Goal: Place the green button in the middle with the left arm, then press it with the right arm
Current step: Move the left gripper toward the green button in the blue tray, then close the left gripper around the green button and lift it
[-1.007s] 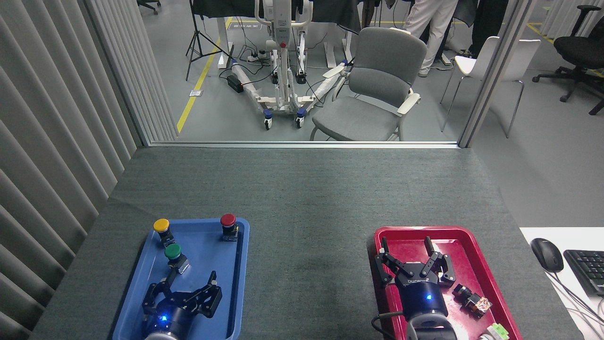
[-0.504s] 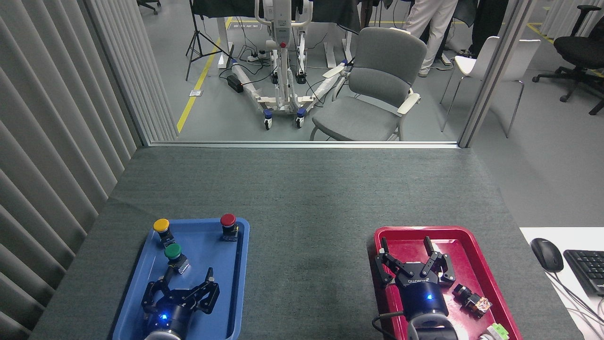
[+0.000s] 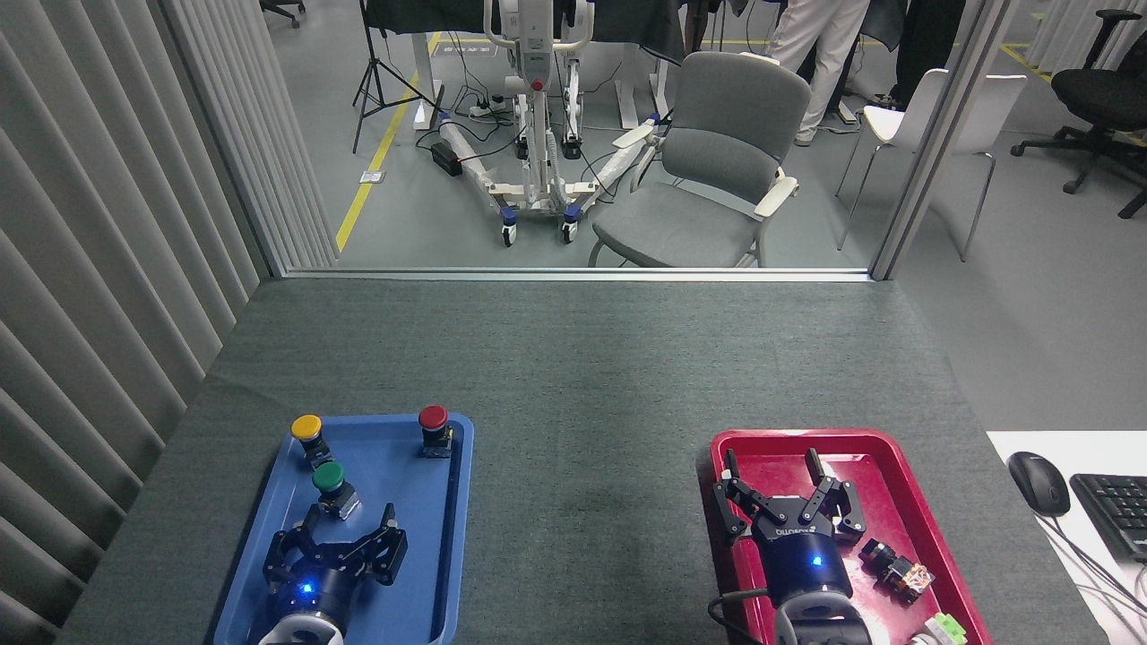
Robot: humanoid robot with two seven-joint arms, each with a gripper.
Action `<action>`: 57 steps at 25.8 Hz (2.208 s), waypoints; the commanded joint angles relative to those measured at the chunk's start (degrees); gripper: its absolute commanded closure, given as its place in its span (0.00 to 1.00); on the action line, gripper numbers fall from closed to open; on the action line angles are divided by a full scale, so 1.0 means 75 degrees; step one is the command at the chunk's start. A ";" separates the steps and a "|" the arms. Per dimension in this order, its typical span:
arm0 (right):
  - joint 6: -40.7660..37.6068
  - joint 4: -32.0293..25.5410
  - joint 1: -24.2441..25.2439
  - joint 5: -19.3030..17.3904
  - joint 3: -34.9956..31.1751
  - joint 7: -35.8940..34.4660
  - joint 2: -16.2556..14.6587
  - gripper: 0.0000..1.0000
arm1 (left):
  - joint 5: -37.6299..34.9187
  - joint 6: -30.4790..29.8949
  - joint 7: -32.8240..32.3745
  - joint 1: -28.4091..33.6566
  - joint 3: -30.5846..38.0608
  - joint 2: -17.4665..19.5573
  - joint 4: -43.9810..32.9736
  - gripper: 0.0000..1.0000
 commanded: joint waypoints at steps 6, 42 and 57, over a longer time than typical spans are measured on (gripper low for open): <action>-0.0007 0.0000 0.0005 -0.0018 0.0012 0.0002 0.0035 0.01 | 0.0095 -0.0006 0.0015 -0.0250 0.0232 -0.0004 0.0498 0.00; -0.0007 0.0070 -0.0041 -0.0018 0.0024 -0.0010 -0.0012 0.01 | 0.0283 0.0931 -0.0125 -0.1117 0.0197 -0.0308 0.1634 0.34; 0.0028 0.0094 -0.0077 -0.0018 0.0024 -0.0021 -0.0024 0.01 | 0.0201 -0.0803 -0.0020 -0.1257 0.0115 -0.0039 0.1951 0.86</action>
